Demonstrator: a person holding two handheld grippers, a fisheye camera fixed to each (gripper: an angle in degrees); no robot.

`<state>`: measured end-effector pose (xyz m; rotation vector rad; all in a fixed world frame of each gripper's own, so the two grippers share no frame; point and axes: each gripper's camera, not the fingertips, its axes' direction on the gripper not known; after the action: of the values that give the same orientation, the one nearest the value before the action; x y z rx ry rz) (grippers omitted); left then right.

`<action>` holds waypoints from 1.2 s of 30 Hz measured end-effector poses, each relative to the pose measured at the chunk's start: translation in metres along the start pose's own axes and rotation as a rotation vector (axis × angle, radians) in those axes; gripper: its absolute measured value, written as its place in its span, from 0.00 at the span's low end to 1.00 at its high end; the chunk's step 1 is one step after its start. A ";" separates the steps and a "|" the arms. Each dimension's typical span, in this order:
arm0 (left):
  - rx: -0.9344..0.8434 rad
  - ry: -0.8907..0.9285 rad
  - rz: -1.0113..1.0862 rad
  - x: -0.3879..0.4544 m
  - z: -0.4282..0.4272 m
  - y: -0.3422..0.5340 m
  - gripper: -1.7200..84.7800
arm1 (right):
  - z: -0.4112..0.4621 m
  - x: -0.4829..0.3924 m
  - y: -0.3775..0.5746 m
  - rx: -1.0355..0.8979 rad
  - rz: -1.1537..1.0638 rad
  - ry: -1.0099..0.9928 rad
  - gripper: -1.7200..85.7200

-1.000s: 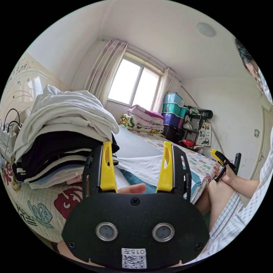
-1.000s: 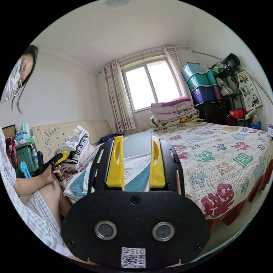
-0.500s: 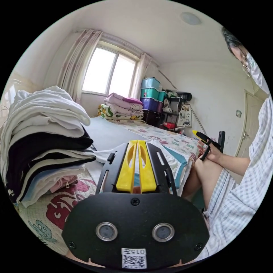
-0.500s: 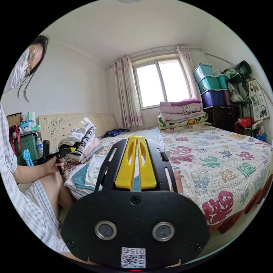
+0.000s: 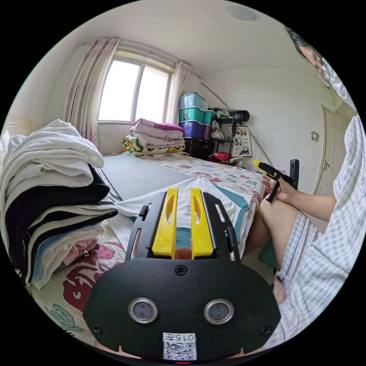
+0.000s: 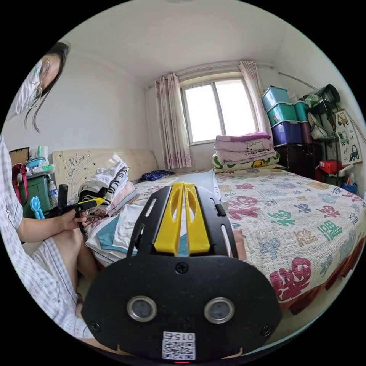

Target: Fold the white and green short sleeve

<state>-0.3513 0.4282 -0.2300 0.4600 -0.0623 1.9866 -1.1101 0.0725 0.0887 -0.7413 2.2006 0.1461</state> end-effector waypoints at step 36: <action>-0.121 0.065 0.097 0.034 0.081 -0.076 0.13 | 0.030 -0.161 0.020 -0.076 -0.350 0.158 0.04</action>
<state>-0.2742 0.4718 -0.1551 0.3192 -0.1666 2.0780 -1.0189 0.1733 0.1815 -1.2017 2.1815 -0.0069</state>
